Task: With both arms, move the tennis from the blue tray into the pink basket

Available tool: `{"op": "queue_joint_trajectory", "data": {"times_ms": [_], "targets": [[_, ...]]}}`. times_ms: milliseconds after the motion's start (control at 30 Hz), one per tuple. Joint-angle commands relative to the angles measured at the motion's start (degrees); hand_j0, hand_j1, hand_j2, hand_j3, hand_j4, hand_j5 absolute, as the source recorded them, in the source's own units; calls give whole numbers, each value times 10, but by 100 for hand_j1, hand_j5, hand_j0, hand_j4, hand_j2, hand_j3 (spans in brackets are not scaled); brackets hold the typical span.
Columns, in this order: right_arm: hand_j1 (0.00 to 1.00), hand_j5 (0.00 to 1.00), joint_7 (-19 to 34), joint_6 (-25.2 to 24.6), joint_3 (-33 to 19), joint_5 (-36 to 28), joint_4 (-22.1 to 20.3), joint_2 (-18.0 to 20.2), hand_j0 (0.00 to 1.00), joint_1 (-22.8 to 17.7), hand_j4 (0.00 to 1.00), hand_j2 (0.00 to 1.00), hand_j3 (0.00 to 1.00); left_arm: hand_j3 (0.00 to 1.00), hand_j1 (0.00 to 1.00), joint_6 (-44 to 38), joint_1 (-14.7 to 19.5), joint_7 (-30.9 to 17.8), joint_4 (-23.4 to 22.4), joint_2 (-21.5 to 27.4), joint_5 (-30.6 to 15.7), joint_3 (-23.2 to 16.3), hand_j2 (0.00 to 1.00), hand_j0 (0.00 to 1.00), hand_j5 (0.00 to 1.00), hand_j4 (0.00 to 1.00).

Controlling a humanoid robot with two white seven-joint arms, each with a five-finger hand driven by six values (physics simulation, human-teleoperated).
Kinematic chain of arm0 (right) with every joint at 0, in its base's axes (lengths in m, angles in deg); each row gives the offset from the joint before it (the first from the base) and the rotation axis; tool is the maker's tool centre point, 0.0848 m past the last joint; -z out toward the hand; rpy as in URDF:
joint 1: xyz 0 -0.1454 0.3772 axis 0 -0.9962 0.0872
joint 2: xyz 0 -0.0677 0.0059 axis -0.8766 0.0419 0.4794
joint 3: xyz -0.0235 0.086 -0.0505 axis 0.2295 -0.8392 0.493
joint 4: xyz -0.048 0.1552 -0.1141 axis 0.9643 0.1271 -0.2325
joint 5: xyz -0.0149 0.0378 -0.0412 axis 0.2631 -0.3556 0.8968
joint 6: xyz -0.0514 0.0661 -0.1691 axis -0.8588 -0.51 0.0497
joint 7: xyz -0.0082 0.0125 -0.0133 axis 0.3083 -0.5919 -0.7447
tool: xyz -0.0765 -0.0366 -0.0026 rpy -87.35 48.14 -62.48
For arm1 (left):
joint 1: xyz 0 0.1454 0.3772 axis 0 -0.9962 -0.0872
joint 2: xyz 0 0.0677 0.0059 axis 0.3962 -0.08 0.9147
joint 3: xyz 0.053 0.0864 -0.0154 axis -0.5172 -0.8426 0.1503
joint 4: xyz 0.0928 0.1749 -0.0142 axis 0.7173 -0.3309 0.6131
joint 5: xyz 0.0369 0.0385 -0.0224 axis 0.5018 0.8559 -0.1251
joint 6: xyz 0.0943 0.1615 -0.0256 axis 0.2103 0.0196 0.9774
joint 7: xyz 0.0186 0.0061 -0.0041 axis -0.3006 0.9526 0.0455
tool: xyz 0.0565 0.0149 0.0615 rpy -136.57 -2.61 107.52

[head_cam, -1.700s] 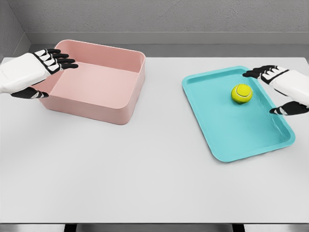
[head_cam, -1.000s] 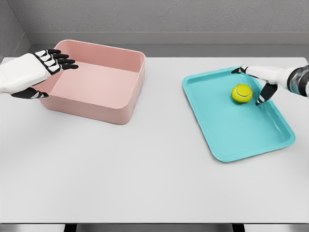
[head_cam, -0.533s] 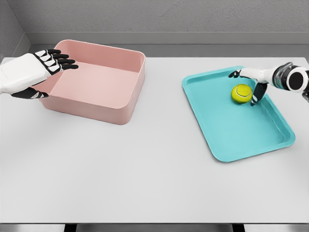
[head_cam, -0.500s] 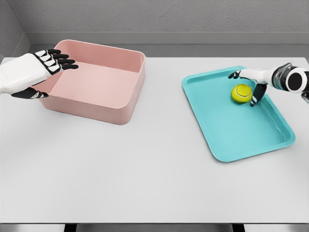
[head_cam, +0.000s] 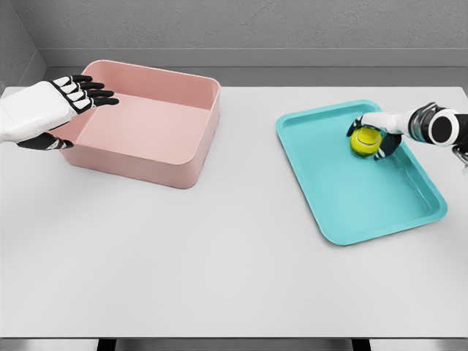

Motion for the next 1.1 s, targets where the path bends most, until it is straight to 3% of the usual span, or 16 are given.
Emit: {"op": "queue_joint_trajectory", "data": {"times_ms": [0, 133, 500, 833, 1067], "targets": [[55, 55, 0, 1, 5, 1, 0, 1, 55, -1, 55, 55, 55, 100, 100, 0, 0, 0, 0, 1, -4, 0, 100, 100, 100, 100], [50, 50, 0, 1, 5, 1, -2, 1, 50, 0, 50, 50, 50, 100, 100, 0, 0, 0, 0, 1, -4, 0, 100, 100, 100, 100], [50, 50, 0, 3, 2, 1, -17, 6, 50, 17, 50, 50, 50, 100, 100, 0, 1, 0, 0, 2, -4, 1, 100, 100, 100, 100], [50, 50, 0, 22, 4, 1, -192, 35, 50, 17, 50, 50, 50, 100, 100, 0, 1, 0, 0, 2, -4, 1, 100, 100, 100, 100], [50, 50, 0, 83, 9, 1, -264, 34, 50, 14, 50, 50, 50, 100, 100, 0, 1, 0, 0, 2, -4, 1, 100, 100, 100, 100]]}}
